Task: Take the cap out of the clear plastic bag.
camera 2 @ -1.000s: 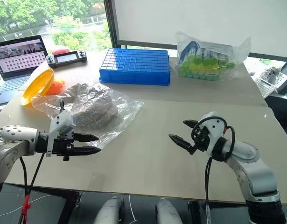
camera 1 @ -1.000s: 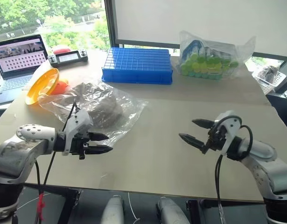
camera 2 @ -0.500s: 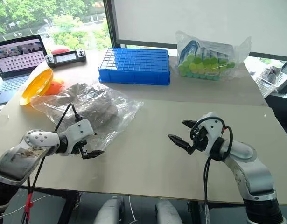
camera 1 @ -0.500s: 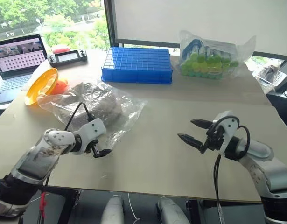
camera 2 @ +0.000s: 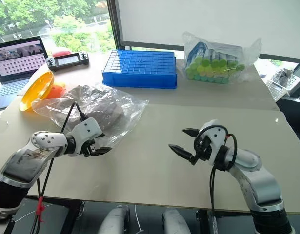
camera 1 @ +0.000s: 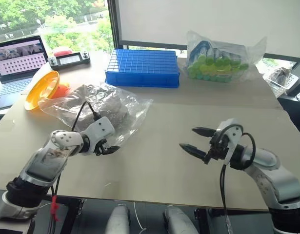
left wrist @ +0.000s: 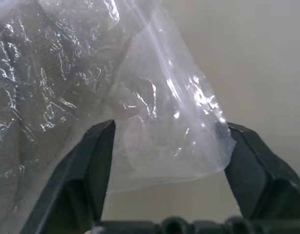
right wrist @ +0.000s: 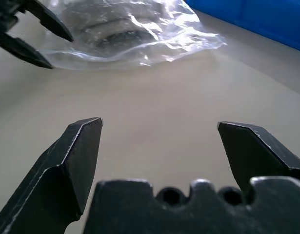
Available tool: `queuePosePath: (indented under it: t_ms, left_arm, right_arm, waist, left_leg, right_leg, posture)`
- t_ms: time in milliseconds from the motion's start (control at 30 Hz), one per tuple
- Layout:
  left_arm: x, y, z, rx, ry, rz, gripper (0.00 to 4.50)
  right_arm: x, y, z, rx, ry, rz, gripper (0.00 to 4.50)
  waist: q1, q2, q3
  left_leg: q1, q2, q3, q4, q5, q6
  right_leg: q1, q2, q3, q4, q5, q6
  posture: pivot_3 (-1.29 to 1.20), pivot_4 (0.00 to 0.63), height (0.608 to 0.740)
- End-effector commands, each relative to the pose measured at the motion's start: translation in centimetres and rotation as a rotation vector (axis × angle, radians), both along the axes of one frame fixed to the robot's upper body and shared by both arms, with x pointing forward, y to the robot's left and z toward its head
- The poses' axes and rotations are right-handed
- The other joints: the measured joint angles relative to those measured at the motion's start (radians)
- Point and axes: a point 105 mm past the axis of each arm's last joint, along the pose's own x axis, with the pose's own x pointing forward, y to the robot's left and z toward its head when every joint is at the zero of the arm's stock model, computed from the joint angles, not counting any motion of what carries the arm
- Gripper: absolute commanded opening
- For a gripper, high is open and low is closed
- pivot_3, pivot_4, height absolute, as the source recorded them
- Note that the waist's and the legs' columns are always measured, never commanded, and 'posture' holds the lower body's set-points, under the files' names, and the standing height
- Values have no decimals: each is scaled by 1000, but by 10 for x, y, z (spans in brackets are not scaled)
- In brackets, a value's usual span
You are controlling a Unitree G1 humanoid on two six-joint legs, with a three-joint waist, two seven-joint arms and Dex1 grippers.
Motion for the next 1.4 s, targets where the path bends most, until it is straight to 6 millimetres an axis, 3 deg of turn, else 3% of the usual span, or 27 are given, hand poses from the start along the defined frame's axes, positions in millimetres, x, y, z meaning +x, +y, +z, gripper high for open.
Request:
queuePosePath:
  t_ms: [33, 200, 400, 533, 633, 800, 867, 967, 1100, 1267, 1300, 1333, 1400]
  left_arm:
    - [3, 3, 7, -2, -35, 21, 2087]
    - [3, 0, 3, -1, -35, 17, 302]
    - [-4, -3, 2, -27, -19, -37, 302]
    - [-33, -9, 17, -192, 81, -174, 302]
    - [-56, 13, 17, -233, 200, -188, 302]
    - [-89, 72, 3, -178, 357, -85, 302]
    - [-82, 88, 5, -171, 305, -8, 302]
    - [-68, 89, 11, -152, 180, 9, 302]
    - [-47, 64, 22, -223, -15, -3, 302]
    - [-45, 45, 20, -284, -59, -21, 302]
    - [-44, 44, 20, -284, -64, -20, 831]
    - [-44, 42, 21, -290, -66, -31, 955]
    - [-44, 39, 22, -280, -72, -55, 1669]
  right_arm:
    - [-8, 7, 10, 17, -27, 44, 4500]
    - [-11, 10, 12, 28, -25, 60, 4500]
    - [-8, 13, 11, 31, -23, 64, 4500]
    - [-4, 14, 11, 30, -23, 71, 4500]
    - [-1, 15, 10, 28, -22, 80, 4500]
    - [6, 16, 10, 23, -25, 97, 4500]
    - [8, 17, 10, 21, -25, 107, 4500]
    - [11, 19, 9, 19, -25, 119, 4500]
    - [14, 21, 8, 15, -24, 127, 4500]
    - [15, 21, 7, 8, -22, 127, 4500]
    - [15, 21, 7, 7, -22, 126, 4500]
    - [15, 20, 7, 6, -22, 125, 4500]
    - [15, 20, 6, 2, -22, 117, 4500]
  waist:
    - [1, 0, 0]
    - [1, 0, 0]
    - [1, 0, 0]
    - [-4, 0, 0]
    - [-7, 0, 0]
    - [-21, 0, 0]
    - [-15, 0, 0]
    - [-3, 0, 0]
    - [5, -1, 0]
    - [-3, -1, 0]
    - [-4, -1, 0]
    - [-4, -1, 0]
    - [-2, -1, 0]
  left_leg:
    - [0, 0, 0, 0, 0, 0]
    - [0, 0, 0, 0, 0, 0]
    - [0, 0, 0, 0, 0, 0]
    - [0, 0, 0, 0, 0, 0]
    - [0, 0, 0, -1, 0, 0]
    - [1, 1, 1, -2, 0, 0]
    - [1, 1, 1, -1, 0, 0]
    - [2, 1, 1, -1, 0, 0]
    - [1, 1, 2, -1, 0, 0]
    - [0, 1, 2, -1, 0, 0]
    - [0, 1, 2, -1, 0, 0]
    - [0, 1, 2, -1, 0, 0]
    - [0, 1, 2, -1, 0, 0]
  right_leg:
    - [0, 0, 0, 0, 0, 0]
    - [0, 0, 0, 0, 0, 0]
    - [0, 0, 0, 0, 0, 0]
    - [0, 0, 0, 0, 0, 0]
    - [-1, 0, 0, 0, 0, -1]
    - [0, 0, 0, 0, 0, -2]
    - [-1, -1, 0, 0, -1, -1]
    - [0, -1, -1, 0, -2, 1]
    - [0, -1, -1, 0, -2, 1]
    - [-2, -1, 0, 0, 1, -5]
    - [-2, -1, 0, 0, 1, -5]
    - [-2, -1, 0, 0, 1, -5]
    - [-1, -1, 0, 0, 1, -5]
  posture:
    - [0, 150, 713]
    - [0, 150, 713]
    - [0, 150, 713]
    - [0, 150, 713]
    - [0, 150, 713]
    - [0, 150, 713]
    - [0, 150, 713]
    - [0, 150, 713]
    - [0, 150, 713]
    - [0, 150, 713]
    - [0, 150, 713]
    - [0, 150, 713]
    - [0, 150, 713]
